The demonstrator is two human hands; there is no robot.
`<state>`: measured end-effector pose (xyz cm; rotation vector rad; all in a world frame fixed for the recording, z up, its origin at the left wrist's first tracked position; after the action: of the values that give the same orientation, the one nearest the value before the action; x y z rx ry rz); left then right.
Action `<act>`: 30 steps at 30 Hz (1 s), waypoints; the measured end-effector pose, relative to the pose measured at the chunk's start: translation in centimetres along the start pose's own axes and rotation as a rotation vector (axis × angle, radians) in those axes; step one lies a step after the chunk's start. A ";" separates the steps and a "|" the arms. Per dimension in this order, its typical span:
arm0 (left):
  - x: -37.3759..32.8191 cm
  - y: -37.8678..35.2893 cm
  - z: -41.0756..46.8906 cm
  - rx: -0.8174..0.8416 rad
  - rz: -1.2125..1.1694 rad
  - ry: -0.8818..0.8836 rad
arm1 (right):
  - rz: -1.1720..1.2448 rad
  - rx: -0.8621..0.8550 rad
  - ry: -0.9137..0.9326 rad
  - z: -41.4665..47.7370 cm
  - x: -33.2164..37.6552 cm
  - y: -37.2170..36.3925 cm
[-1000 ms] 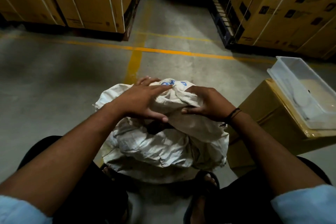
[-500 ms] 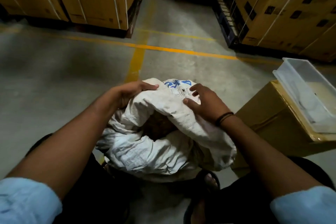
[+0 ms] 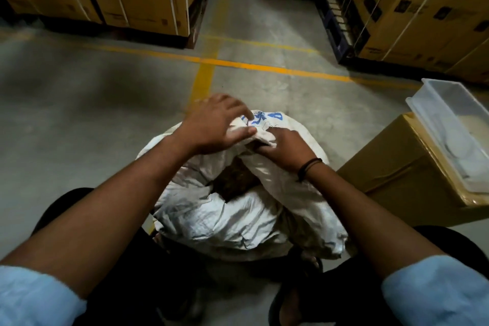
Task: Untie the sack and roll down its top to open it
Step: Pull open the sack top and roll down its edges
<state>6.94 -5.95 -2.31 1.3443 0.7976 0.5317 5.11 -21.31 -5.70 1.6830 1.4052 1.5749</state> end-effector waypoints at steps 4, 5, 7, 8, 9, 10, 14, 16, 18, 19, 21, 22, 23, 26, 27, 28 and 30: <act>-1.8 -1.7 -0.1 0.135 -0.150 -0.005 | 0.228 0.043 0.104 0.2 0.3 1.5; -1.4 -2.1 0.1 0.139 -0.260 0.025 | 0.308 0.038 0.132 0.2 0.3 1.5; -0.3 -2.5 0.3 0.152 -0.545 0.084 | 0.460 0.004 0.146 0.1 0.3 1.4; 0.3 -2.7 0.2 0.154 -0.679 0.124 | 0.459 -0.012 0.135 0.0 0.5 1.2; 0.9 -2.9 0.1 0.159 -0.794 0.159 | 0.356 -0.047 0.126 -0.3 0.9 1.2; 1.3 -3.2 0.0 0.191 -0.911 0.190 | 0.162 -0.106 0.125 -0.6 1.6 1.3; 1.8 -4.7 -0.6 0.361 -1.341 0.330 | -0.420 -0.498 0.244 -4.1 6.3 1.6; 2.6 -4.9 -0.1 0.347 -1.390 0.365 | -0.505 -0.510 0.201 -4.8 7.3 -0.3; 3.6 -4.6 -0.2 0.316 -1.393 0.412 | -0.556 -0.405 0.100 -3.7 6.1 -3.1; 4.3 -4.5 -0.1 0.300 -1.388 0.432 | -0.557 -0.356 0.093 -3.0 5.3 -4.0; 5.2 -4.2 -0.6 0.298 -1.322 0.467 | -0.533 -0.225 0.185 -1.3 4.0 -4.7; 5.6 -4.0 -0.8 0.305 -1.200 0.484 | -0.527 -0.156 0.231 -0.6 3.2 -4.7; 6.2 -3.6 -0.9 0.326 -0.970 0.497 | -0.510 -0.085 0.261 -0.1 2.5 -4.3; 6.5 -1.3 -0.5 0.148 -0.123 0.411 | -0.230 0.044 0.278 0.9 0.0 -2.5; 5.1 -0.4 -0.3 0.028 0.043 0.295 | -0.103 0.064 0.287 0.9 -0.3 -2.0; 2.8 0.7 -0.4 -0.091 0.097 0.159 | 0.022 0.080 0.286 1.2 -0.6 -1.6; -1.3 1.8 -0.5 -0.222 0.004 -0.099 | 0.285 0.114 0.286 1.7 -0.9 -1.0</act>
<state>5.95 -6.32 -0.35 1.1583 0.6353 0.5366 6.44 -21.21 -7.37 1.8480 1.4632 1.9926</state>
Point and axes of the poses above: each hand's wrist, its own z-axis towards the middle knuckle, its own y-axis out of the back of the hand, x = y × z, the point moved 8 cm from there along z, towards the middle knuckle, and after that the axes turned 14 degrees about x, right-handed, at the moved point
